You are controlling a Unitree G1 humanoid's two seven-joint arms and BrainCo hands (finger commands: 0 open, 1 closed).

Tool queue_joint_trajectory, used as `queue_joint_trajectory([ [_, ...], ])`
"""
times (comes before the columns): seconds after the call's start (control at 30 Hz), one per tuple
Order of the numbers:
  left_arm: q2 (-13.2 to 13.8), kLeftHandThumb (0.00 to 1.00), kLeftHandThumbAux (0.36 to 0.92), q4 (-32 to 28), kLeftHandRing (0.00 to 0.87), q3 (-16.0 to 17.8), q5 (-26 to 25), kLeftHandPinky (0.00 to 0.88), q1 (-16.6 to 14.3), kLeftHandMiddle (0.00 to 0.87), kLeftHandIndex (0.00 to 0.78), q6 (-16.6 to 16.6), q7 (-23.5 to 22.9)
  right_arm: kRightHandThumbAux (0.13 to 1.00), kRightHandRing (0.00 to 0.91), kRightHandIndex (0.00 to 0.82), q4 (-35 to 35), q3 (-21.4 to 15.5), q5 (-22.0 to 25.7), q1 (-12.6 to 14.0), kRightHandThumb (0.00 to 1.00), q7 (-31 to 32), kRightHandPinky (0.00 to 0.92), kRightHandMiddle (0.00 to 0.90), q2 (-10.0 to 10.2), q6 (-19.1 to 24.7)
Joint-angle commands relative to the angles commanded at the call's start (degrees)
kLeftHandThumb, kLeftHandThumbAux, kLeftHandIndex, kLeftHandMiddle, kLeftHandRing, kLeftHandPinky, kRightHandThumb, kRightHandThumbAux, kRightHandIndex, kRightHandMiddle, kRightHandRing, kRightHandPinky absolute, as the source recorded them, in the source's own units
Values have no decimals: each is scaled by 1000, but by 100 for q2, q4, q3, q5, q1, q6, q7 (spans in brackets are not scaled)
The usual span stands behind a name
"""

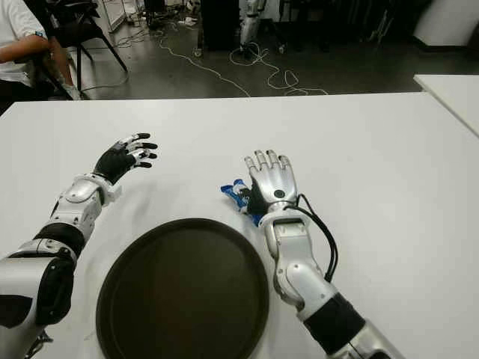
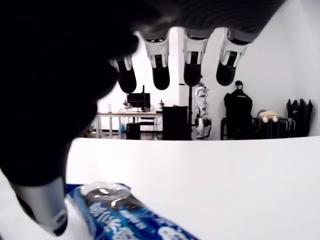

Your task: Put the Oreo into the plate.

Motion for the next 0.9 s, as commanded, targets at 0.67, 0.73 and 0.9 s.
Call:
queue_joint_trajectory([
  [0.67,-14,88,691,-14,298,29,-33,349,4,282,180,30,1,712,0,0,763,-208,195,-130,0,-420,0,0,179,-264],
  [0.73,-14,89,691,-16,298,23,-25,347,5,284,182,25,8,711,0,0,916,-197,214,-156,0,-486,0,0,214,-274],
  [0.9,-10,93,682,-15,301,-8,13,343,8,288,185,3,37,708,0,0,986,-173,213,-172,0,-488,0,0,213,-237],
])
